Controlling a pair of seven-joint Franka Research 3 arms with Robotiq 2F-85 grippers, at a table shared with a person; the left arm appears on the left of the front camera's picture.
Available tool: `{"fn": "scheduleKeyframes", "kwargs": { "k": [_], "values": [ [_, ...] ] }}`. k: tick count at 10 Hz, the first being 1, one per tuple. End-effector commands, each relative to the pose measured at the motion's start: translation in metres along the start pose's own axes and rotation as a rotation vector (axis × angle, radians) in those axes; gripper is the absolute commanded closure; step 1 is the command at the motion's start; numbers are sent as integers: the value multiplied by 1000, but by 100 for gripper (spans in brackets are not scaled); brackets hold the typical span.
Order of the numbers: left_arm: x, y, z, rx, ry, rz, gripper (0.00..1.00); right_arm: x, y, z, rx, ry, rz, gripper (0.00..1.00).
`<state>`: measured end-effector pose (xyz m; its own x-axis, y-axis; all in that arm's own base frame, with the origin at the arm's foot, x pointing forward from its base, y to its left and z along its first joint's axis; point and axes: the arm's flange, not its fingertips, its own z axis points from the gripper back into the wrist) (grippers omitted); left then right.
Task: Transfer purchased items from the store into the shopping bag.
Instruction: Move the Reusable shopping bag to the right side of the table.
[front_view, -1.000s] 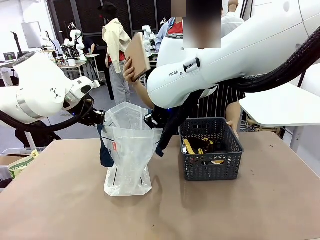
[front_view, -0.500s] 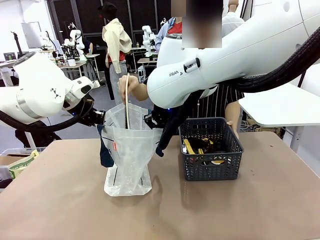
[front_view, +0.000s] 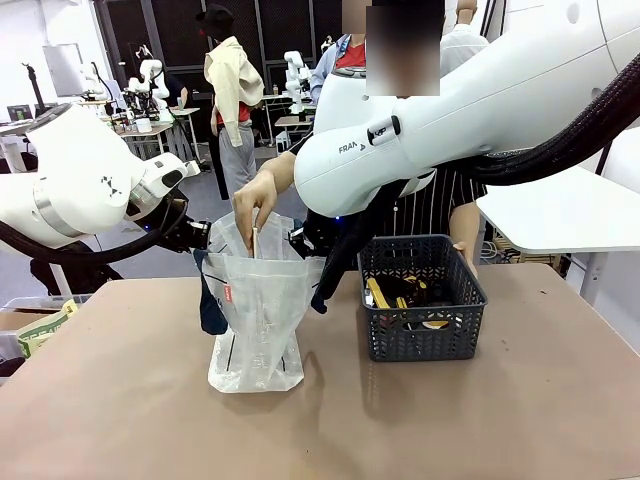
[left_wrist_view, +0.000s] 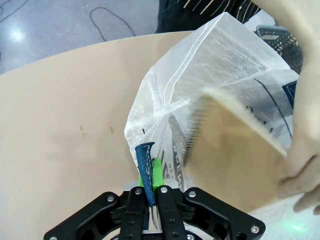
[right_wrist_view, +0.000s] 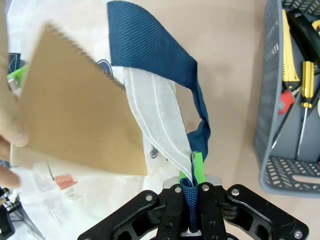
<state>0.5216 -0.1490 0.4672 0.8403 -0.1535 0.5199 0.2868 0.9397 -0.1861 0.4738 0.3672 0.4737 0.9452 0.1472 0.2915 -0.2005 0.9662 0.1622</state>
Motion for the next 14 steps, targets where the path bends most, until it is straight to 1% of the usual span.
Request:
{"fn": "scheduleKeyframes", "kwargs": {
  "k": [1, 14],
  "values": [
    [-2, 1, 3, 2, -2, 1, 100, -1, 0, 0, 6, 4, -2, 100],
    [-2, 1, 3, 2, -2, 1, 100, -1, 0, 0, 6, 4, -2, 100]
  ]
}}
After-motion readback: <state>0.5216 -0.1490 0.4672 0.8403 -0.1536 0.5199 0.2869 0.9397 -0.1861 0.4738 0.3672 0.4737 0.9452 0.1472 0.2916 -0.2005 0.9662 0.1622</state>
